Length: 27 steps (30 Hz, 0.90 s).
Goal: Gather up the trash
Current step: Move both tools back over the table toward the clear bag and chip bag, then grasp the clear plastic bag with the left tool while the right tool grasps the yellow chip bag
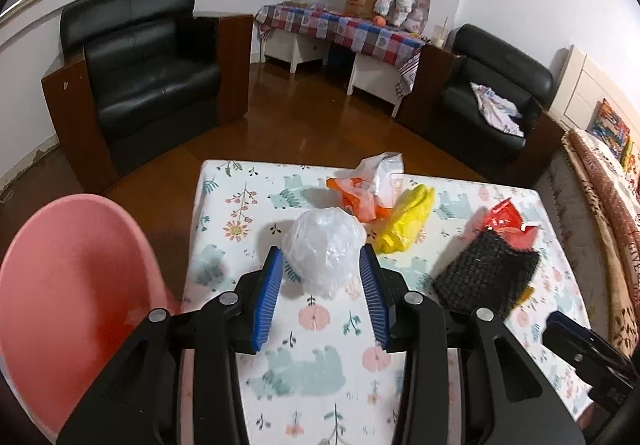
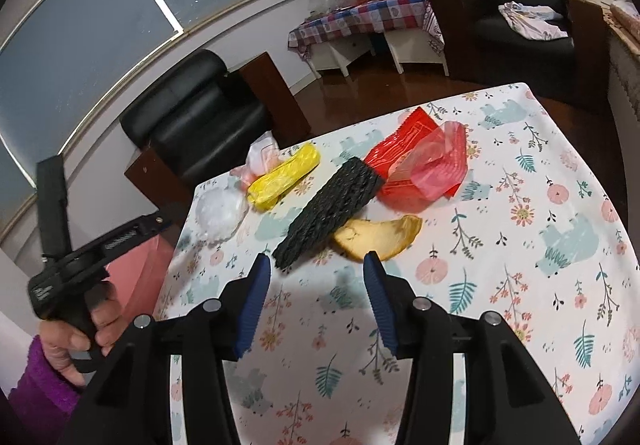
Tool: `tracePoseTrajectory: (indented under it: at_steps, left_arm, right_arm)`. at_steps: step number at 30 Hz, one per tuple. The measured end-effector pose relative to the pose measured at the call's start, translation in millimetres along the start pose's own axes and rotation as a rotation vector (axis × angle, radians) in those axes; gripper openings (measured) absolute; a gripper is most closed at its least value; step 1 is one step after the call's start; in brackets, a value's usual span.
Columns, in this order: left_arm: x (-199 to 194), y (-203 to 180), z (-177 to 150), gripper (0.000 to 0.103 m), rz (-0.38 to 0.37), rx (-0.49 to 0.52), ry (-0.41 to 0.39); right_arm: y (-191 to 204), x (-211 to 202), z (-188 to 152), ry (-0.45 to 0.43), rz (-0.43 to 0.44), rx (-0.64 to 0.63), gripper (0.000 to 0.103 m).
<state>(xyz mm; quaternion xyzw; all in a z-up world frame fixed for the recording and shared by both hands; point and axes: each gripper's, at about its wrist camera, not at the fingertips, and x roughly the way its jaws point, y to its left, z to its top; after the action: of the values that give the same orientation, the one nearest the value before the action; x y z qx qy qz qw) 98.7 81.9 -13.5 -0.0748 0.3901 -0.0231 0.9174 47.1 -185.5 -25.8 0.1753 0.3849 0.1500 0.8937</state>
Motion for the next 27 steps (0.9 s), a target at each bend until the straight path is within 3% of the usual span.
tracePoseTrajectory:
  at_steps: [9, 18, 22, 27]
  left_arm:
    - [39, 0, -1, 0.04, 0.009, -0.024, 0.058]
    - [45, 0, -6, 0.04, 0.004, -0.017, 0.04]
    - [42, -2, -7, 0.023, 0.001, -0.003, 0.021]
    - [36, -3, -10, 0.012, -0.015, 0.007, 0.014]
  right_arm:
    - [-17, 9, 3, 0.003, -0.041, 0.039, 0.048]
    - [-42, 21, 10, 0.0, -0.122, 0.066, 0.048]
    - [-47, 28, 15, 0.009, -0.126, 0.075, 0.048]
    - [-45, 38, 18, 0.018, -0.129, 0.067, 0.048]
